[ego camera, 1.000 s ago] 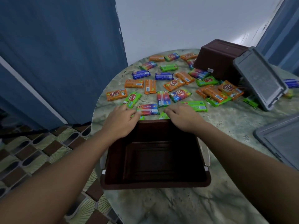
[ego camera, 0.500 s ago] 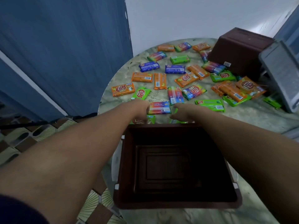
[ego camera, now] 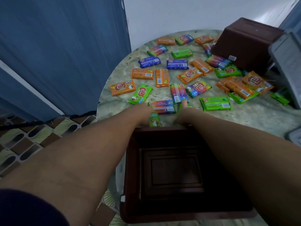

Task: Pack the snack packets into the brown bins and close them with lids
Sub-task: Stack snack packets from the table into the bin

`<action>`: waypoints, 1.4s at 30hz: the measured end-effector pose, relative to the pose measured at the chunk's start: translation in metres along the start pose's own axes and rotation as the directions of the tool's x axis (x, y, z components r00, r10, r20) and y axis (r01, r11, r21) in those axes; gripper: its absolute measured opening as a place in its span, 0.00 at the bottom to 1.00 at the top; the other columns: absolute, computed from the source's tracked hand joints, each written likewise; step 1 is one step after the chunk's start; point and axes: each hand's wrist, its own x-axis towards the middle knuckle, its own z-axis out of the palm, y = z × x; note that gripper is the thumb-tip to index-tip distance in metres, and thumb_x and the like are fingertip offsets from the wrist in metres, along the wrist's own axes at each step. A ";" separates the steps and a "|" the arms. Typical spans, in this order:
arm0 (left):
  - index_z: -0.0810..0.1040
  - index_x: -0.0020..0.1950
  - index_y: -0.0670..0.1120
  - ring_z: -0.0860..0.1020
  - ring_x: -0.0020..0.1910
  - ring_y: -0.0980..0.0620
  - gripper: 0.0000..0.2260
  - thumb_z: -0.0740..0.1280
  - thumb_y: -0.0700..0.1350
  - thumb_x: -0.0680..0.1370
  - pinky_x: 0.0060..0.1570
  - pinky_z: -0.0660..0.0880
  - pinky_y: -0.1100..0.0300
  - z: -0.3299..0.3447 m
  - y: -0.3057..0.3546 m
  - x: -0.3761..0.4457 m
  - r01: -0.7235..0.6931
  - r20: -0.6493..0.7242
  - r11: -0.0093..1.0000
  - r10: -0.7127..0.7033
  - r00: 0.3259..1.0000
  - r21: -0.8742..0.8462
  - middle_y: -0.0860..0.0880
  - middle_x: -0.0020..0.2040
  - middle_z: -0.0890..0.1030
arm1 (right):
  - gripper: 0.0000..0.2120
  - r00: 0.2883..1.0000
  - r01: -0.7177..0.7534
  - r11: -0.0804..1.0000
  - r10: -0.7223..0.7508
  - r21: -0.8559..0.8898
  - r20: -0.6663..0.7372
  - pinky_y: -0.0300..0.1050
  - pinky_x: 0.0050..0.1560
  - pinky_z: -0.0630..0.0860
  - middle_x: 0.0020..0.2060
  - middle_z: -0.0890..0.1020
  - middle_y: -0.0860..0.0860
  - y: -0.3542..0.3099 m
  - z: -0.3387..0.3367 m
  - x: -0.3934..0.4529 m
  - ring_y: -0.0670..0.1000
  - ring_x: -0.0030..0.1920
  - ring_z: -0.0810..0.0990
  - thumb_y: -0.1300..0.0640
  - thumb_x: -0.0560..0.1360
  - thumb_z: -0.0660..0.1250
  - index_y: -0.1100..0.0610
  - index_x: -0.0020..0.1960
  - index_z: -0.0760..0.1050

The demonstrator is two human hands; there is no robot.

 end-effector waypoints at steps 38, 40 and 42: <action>0.65 0.73 0.50 0.72 0.63 0.44 0.32 0.73 0.58 0.74 0.57 0.73 0.47 0.088 0.091 -0.128 -0.038 -0.292 0.998 0.020 0.956 -0.058 0.47 0.63 0.72 | 0.29 0.749 0.474 0.726 -0.631 -0.499 -0.205 0.58 0.63 0.70 0.66 0.67 0.55 0.100 0.078 -0.134 0.60 0.67 0.68 0.47 0.76 0.70 0.49 0.74 0.67; 0.68 0.73 0.51 0.72 0.63 0.44 0.30 0.73 0.56 0.75 0.57 0.73 0.48 0.087 0.092 -0.127 -0.045 -0.307 0.998 0.030 0.951 -0.042 0.47 0.63 0.72 | 0.23 0.737 0.467 0.732 -0.632 -0.497 -0.238 0.57 0.63 0.70 0.65 0.69 0.55 0.100 0.078 -0.133 0.60 0.66 0.69 0.51 0.78 0.67 0.49 0.72 0.70; 0.70 0.72 0.51 0.72 0.63 0.45 0.27 0.73 0.54 0.75 0.57 0.73 0.49 0.087 0.093 -0.126 -0.051 -0.307 0.998 0.034 0.951 -0.047 0.48 0.63 0.72 | 0.21 0.741 0.458 0.742 -0.623 -0.490 -0.251 0.57 0.62 0.70 0.64 0.71 0.54 0.099 0.081 -0.133 0.59 0.65 0.70 0.53 0.79 0.65 0.50 0.72 0.71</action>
